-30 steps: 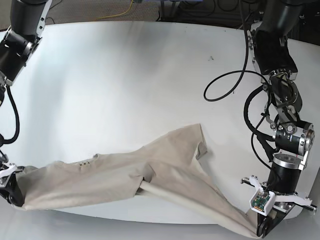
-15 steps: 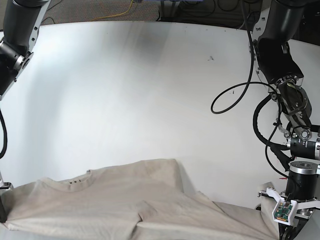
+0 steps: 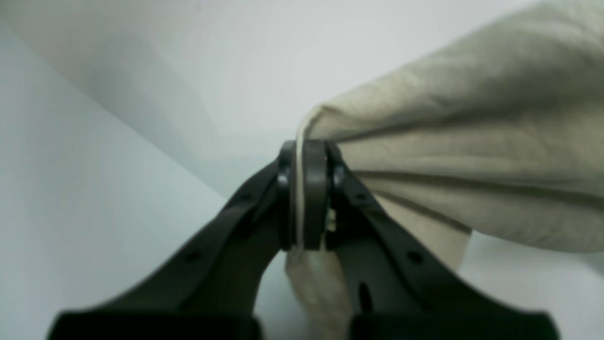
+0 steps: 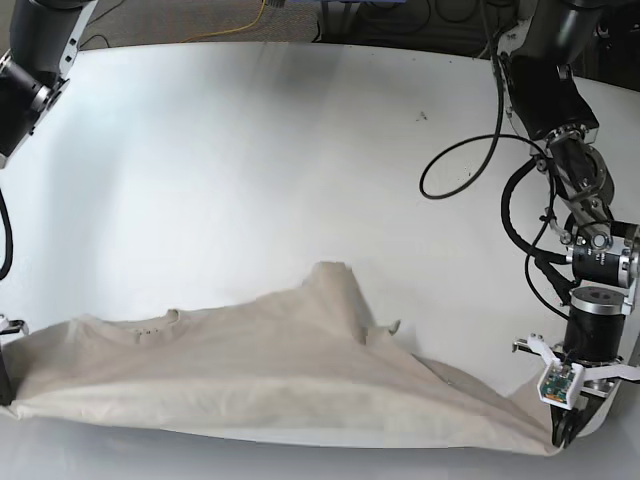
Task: Layout the t-shirt on the table in an organized manner, then fold the t-shirt properly
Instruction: 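Lift the shirt with both grippers and stretch it between them, then lower the stretched shirt onto the table with both grippers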
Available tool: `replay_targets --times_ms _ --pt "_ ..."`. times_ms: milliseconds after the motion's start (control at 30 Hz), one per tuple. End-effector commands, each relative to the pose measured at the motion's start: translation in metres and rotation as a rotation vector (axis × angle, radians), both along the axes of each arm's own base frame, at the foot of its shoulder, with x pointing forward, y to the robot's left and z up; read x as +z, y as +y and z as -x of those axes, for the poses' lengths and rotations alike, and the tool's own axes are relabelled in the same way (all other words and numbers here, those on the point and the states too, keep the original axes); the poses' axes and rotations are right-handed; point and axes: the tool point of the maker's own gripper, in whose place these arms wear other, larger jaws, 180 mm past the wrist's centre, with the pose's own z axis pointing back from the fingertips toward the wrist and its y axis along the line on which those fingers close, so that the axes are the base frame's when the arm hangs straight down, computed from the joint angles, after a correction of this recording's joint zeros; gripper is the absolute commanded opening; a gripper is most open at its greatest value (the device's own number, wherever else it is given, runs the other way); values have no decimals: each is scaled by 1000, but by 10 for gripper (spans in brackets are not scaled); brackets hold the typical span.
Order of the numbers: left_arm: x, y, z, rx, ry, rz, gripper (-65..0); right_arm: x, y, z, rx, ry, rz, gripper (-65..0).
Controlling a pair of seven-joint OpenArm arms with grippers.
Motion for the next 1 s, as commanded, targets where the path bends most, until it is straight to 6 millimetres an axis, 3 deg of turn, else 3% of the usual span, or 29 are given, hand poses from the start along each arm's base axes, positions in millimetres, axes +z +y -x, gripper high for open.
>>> replay_targets --times_ms 0,267,800,967 --pt "9 -4 6 -17 -44 0 -650 9 4 7 15 -46 1 -650" --pt "-21 4 12 2 25 13 -650 -22 2 20 0 21 -1 -650" --pt "-21 8 12 10 27 18 -650 -23 1 21 -5 23 -2 -650" --pt "-27 9 13 12 40 18 -650 -37 1 24 -3 62 -2 -650"
